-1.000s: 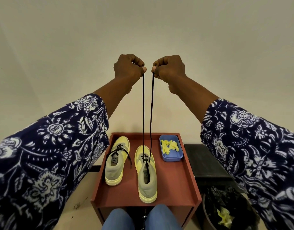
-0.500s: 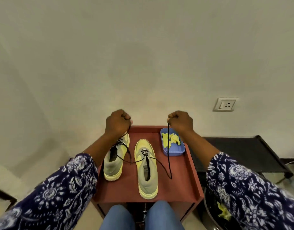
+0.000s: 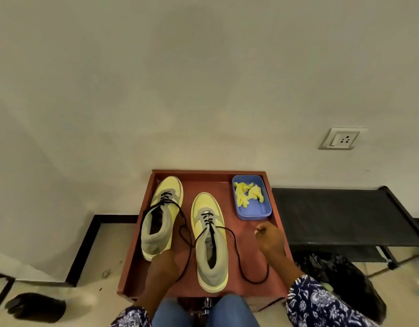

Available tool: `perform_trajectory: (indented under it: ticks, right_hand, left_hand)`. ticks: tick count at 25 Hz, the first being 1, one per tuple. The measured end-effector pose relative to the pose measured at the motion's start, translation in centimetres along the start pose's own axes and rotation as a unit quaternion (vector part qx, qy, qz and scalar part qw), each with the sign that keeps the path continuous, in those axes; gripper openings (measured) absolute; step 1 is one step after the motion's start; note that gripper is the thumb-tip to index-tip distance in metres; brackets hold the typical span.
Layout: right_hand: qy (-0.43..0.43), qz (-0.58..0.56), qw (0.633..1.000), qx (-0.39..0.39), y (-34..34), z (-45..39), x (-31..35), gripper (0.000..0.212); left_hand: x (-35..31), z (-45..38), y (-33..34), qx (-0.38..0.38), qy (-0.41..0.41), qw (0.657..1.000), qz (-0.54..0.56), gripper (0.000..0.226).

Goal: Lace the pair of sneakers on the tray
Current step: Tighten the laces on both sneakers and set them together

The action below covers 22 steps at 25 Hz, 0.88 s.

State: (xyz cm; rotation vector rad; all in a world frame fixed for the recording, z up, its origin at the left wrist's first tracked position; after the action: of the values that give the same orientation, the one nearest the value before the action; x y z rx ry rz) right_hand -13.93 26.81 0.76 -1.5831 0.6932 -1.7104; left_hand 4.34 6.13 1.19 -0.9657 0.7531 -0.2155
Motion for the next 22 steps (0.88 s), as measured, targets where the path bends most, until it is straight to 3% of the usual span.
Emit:
perform_trajectory:
  ticks: [3,6,10,13,15,18,22]
  right_hand:
    - [0.003,-0.057,0.998,-0.017,1.8,0.0,0.6,0.011]
    - [0.066,-0.088,0.992,0.054,4.4,0.3,1.7,0.027]
    - [0.225,-0.160,0.950,0.144,7.2,0.8,2.9,0.047]
    - [0.243,-0.193,0.940,0.142,8.1,0.8,3.5,0.041]
    - [0.238,-0.233,0.935,0.123,8.6,0.6,3.9,0.029]
    - [0.223,-0.255,0.935,0.107,8.8,0.6,4.1,0.018]
    - [0.187,-0.322,0.920,0.121,7.9,0.4,4.2,0.014]
  left_hand:
    - [-2.4,-1.1,1.0,-0.012,0.015,1.000,0.007,0.031]
    - [-4.5,-2.9,2.7,-0.009,-0.107,0.983,0.147,0.045]
    - [-3.7,-5.1,4.8,0.004,-0.234,0.920,0.315,0.066]
    - [-4.2,-5.2,4.4,0.023,-0.288,0.850,0.442,0.040]
    - [-4.6,-5.5,4.4,0.031,-0.304,0.828,0.471,0.024]
    - [-5.6,-5.4,4.1,0.025,-0.270,0.831,0.486,0.027]
    - [-6.5,-5.4,3.9,-0.001,-0.140,0.851,0.506,0.027]
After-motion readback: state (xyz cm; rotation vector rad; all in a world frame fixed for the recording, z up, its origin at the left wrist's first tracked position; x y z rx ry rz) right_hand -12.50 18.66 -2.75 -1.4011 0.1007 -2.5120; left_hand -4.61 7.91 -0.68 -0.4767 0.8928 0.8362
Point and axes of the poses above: each hand's wrist, its own z-axis away from the middle knuckle, its own y-axis out of the palm, x = y × z, the point moved 2 cm from there along -z, towards the middle knuckle, and after that the axes turned 6 degrees about -x, right-handed, at the moved point
